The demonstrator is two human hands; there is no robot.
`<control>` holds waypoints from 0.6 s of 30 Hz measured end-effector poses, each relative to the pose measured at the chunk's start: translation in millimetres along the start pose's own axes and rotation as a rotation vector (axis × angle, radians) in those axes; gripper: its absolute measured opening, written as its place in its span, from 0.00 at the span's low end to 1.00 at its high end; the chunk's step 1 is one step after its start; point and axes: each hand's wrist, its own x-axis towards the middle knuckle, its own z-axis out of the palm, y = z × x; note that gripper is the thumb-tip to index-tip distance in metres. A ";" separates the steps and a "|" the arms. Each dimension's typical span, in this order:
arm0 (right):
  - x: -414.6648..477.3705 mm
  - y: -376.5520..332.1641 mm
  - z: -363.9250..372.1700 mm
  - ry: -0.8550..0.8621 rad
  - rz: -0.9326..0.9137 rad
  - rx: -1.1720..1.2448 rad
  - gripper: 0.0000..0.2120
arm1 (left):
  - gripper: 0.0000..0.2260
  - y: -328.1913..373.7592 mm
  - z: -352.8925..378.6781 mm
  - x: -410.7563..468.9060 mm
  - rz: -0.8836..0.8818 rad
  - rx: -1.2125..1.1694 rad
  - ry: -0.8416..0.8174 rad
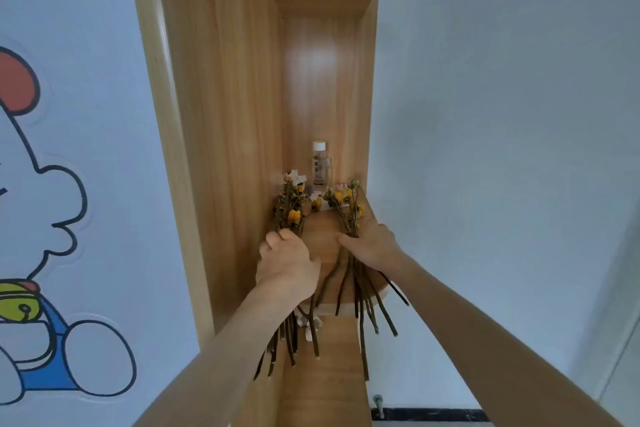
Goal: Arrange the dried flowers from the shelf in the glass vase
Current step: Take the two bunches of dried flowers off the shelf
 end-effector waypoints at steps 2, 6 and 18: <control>4.4 -2.3 5.8 -0.044 0.055 -0.016 0.38 | 0.32 -1.0 4.9 7.5 -0.077 0.104 -0.083; 11.6 -4.8 12.9 -0.098 0.114 -0.055 0.27 | 0.33 -8.5 16.1 20.0 -0.134 0.248 -0.119; 13.0 -14.8 24.4 -0.039 0.125 -0.227 0.20 | 0.26 -8.7 26.6 38.5 -0.189 0.197 -0.069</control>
